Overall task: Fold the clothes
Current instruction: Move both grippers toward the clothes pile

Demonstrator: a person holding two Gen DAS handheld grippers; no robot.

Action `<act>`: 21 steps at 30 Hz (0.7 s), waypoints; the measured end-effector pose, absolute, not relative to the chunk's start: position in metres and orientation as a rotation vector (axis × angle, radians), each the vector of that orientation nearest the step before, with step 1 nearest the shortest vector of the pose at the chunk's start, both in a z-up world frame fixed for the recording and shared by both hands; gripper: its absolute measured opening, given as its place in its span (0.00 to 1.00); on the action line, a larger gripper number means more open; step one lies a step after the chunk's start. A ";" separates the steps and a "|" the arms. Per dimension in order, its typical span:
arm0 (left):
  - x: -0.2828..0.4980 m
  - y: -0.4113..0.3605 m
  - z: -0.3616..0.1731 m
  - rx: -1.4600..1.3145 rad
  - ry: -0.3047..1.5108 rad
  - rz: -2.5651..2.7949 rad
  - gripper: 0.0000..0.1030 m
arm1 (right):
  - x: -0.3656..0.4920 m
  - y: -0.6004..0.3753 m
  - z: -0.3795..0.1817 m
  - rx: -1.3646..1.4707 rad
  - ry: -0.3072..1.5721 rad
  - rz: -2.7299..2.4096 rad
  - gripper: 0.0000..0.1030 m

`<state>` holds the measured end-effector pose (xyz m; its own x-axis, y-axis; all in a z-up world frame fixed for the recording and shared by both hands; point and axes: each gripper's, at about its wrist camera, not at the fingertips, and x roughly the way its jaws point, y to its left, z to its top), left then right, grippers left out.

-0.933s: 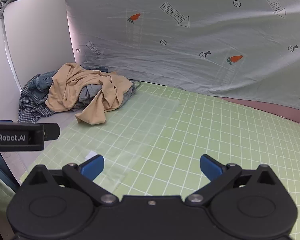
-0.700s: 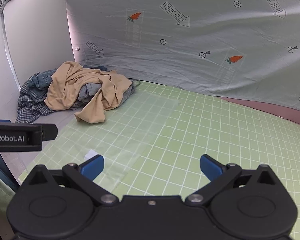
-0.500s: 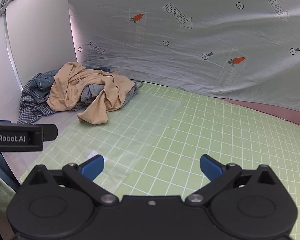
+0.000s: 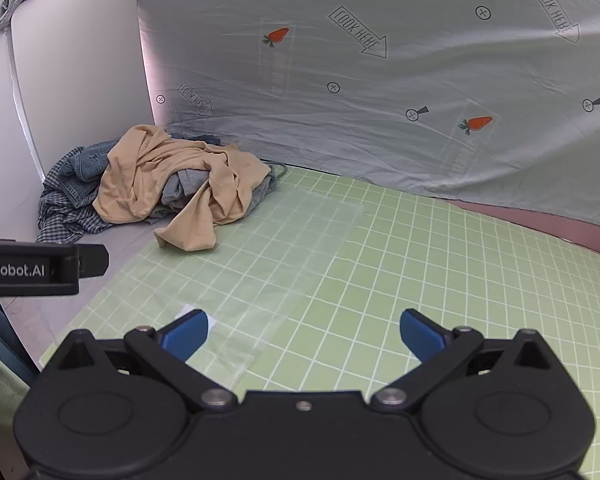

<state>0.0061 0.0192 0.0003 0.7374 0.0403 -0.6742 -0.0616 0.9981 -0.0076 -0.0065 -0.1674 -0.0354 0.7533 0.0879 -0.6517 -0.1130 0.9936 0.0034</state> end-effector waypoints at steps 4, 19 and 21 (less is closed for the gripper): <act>0.005 0.018 -0.001 -0.028 0.738 0.053 1.00 | -0.007 -0.166 -0.036 -0.038 0.707 0.108 1.00; 0.004 0.019 -0.004 -0.029 0.745 0.052 1.00 | -0.005 -0.166 -0.035 -0.036 0.714 0.110 1.00; 0.004 0.019 -0.005 -0.030 0.748 0.053 1.00 | -0.005 -0.167 -0.034 -0.035 0.715 0.110 1.00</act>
<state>0.0042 0.0194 -0.0049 0.7317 0.0376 -0.6806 -0.0590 0.9982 -0.0083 -0.0047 -0.1669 -0.0345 0.7496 0.0886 -0.6559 -0.1126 0.9936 0.0056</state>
